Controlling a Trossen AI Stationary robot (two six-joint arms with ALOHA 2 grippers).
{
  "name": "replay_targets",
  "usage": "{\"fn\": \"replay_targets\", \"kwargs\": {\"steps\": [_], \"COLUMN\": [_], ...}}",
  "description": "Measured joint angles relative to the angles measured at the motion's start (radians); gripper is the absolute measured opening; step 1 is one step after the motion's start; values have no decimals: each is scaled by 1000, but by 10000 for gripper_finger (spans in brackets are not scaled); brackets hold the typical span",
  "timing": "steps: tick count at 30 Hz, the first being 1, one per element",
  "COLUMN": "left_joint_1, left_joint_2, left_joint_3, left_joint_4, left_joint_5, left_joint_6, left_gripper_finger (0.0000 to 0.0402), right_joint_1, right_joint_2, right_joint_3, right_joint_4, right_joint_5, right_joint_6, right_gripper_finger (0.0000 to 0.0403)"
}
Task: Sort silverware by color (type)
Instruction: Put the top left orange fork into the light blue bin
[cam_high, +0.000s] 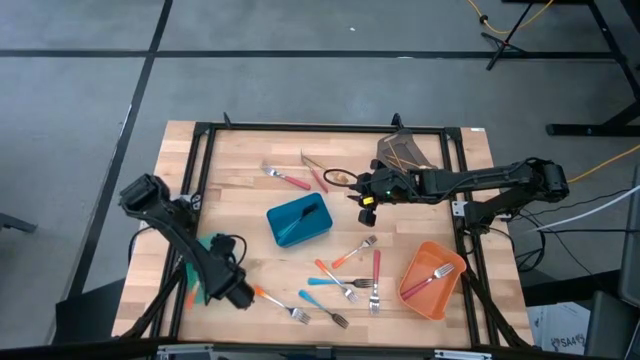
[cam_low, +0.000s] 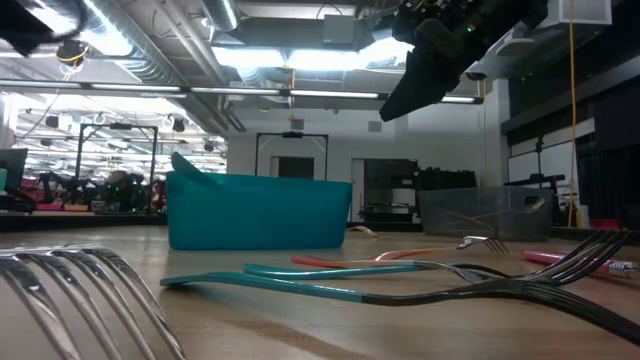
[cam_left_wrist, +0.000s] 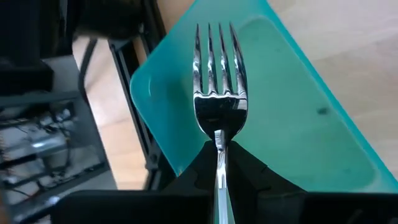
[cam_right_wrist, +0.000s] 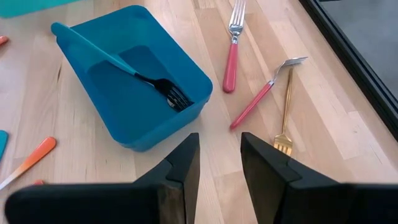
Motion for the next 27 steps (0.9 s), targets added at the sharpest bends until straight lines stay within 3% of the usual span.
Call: {"fn": "replay_targets", "kwargs": {"steps": [14,27], "left_joint_1": [153,176], "left_joint_2": [-1,-1], "left_joint_3": [-115,-130], "left_joint_4": [145,157], "left_joint_5": [19,-8], "left_joint_6": [292,320], "left_gripper_finger": [14,32], "right_joint_1": [0,0], "right_joint_2": [0,0], "right_joint_3": [0,0], "right_joint_4": [0,0], "right_joint_5": [0,0], "right_joint_6": [-1,-44], "right_gripper_finger": [111,111]}}
